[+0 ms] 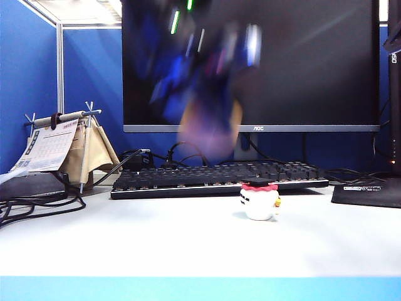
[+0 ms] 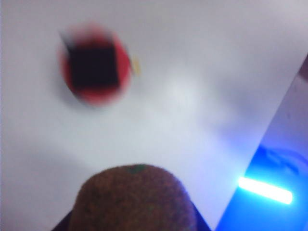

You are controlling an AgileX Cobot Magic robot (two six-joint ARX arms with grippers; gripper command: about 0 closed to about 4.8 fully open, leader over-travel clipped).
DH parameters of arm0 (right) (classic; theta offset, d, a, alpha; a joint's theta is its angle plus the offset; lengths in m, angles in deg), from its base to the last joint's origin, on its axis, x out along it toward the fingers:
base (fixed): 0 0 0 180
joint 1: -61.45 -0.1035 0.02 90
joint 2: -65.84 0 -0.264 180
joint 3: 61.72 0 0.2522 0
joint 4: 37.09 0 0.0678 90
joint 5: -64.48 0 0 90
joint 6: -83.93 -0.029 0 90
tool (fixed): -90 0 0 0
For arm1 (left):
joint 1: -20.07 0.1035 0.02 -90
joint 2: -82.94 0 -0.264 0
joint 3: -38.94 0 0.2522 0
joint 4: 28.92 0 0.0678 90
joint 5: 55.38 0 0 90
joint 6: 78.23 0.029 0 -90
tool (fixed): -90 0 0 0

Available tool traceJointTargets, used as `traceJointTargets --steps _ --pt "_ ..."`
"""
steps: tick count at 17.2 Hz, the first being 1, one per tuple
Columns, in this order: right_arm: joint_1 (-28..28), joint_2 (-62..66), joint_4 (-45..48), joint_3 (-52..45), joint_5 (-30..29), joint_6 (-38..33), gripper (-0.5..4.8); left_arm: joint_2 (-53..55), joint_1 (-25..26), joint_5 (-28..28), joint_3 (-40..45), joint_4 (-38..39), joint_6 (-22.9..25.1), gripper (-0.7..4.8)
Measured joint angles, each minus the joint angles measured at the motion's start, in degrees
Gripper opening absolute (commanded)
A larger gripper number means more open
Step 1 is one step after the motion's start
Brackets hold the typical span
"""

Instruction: Place the kiwi on top of the doll with a flat head.

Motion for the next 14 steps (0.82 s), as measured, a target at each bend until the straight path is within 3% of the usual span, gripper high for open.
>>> traceJointTargets --steps 6,11,14 --pt "0.00 -0.20 -0.52 0.00 0.04 0.00 2.74 14.40 3.45 0.20 -23.28 10.45 2.62 -0.05" --pt "-0.04 -0.31 -0.66 -0.09 0.17 0.00 2.74 25.22 3.13 -2.40 -33.90 12.24 2.54 -0.06" --pt "-0.09 -0.48 -0.66 -0.09 0.15 0.00 2.75 26.10 2.56 -4.00 -34.77 12.17 2.56 -0.06"
